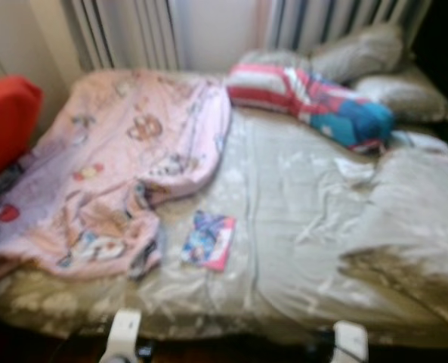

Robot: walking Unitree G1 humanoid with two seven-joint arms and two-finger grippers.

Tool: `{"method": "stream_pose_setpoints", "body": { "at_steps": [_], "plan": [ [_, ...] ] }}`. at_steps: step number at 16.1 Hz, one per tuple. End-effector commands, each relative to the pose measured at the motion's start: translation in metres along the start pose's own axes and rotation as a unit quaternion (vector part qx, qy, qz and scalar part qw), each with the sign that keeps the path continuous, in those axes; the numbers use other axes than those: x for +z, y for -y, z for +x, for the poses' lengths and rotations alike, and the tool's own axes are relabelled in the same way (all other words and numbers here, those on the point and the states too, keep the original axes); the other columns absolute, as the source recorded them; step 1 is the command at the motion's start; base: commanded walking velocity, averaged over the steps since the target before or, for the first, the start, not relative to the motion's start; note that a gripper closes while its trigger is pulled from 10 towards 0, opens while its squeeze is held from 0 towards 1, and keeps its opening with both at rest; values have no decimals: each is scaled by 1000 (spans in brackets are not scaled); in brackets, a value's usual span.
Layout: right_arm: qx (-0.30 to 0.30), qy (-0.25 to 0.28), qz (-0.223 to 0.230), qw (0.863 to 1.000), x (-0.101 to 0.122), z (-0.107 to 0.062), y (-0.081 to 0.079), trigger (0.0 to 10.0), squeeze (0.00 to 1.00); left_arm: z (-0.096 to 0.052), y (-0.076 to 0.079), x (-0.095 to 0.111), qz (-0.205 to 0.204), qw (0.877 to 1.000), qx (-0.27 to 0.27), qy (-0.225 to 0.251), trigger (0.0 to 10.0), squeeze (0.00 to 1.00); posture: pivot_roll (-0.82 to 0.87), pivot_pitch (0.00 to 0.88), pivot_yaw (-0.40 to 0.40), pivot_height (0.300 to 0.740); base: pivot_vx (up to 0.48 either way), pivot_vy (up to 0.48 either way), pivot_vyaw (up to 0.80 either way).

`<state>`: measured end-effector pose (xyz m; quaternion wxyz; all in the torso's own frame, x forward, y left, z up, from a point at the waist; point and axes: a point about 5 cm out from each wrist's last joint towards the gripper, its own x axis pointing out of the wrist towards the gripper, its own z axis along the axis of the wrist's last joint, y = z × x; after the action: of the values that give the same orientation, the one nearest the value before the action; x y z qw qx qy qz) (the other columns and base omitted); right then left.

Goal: Clean up the room

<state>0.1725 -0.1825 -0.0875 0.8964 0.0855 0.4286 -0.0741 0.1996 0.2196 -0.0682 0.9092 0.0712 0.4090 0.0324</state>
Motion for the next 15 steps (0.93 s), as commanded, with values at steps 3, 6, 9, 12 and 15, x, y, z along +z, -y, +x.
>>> {"method": "stream_pose_setpoints", "body": {
  "at_steps": [3, 6, 9, 12, 15],
  "plan": [
    [-14, -3, 1, 1000, -1, -1, 10, 10000, 0, 0, 3, -1, -5, 1000, -1, -2, 10000, 0, 118, 86, 18, 740, 0, -292, 0],
    [-14, -2, 2, 1000, 0, -1, 10, 10000, 0, 0, 3, -1, -6, 1000, -1, -2, 10000, 0, 120, 86, 18, 740, 0, -292, 0],
    [-13, -4, 0, 1000, -1, -1, 9, 10000, 0, 0, 2, -1, -6, 1000, 0, -3, 10000, 0, 120, 86, 18, 740, 0, -294, 0],
    [-14, -4, 1, 1000, -1, -1, 9, 10000, 0, 0, 2, -2, -6, 1000, 0, -4, 10000, 0, 119, 86, 18, 740, 0, -291, 0],
    [-13, -4, 0, 1000, -2, -1, 9, 10000, 0, 0, 2, -3, -5, 1000, 0, -4, 10000, 0, 118, 87, 18, 740, 0, -290, 0]
  ]
}}
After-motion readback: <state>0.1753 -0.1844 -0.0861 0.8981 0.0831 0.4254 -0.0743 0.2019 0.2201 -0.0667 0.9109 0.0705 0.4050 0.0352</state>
